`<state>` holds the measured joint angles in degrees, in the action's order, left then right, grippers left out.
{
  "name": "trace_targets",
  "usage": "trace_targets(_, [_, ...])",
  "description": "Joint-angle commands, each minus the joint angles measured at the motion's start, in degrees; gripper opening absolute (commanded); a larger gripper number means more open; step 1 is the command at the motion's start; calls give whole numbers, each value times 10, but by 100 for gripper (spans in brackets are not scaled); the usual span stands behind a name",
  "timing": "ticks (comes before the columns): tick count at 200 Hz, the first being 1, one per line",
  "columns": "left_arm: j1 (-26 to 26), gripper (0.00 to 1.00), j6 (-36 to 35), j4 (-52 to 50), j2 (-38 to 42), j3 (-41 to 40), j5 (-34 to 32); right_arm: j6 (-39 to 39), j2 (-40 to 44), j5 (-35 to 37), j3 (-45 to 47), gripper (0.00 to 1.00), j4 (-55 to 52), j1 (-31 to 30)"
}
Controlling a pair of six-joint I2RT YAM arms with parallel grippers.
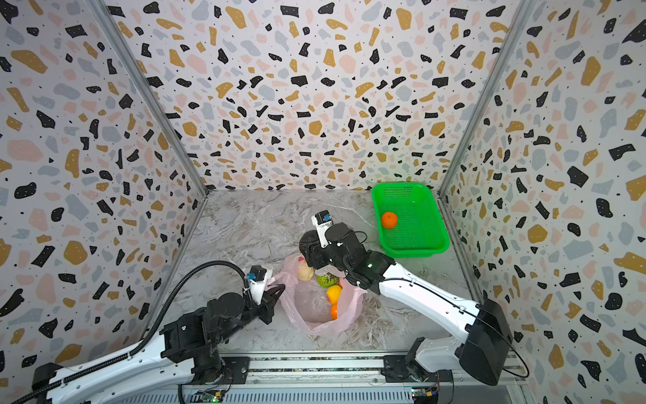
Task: Untie the knot of the plastic bag and take out the fruit
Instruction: Place the fruit in the basket.
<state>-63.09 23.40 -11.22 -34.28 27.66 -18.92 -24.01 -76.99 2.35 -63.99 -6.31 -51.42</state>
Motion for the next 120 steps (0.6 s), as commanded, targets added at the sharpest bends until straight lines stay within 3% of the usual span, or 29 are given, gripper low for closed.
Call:
trace_targets(1, [-2,0,-11,34,-2,-1,6,-10,-5,-4,-23,47,54,11])
trace_targets(48, [-2,0,-15,28,-2,5,3,1,-26,2,-43,47,22,70])
trace_targets(120, [-2,0,-18,35,-2,4,-1,90,-19,-49,-9,48,-38,329])
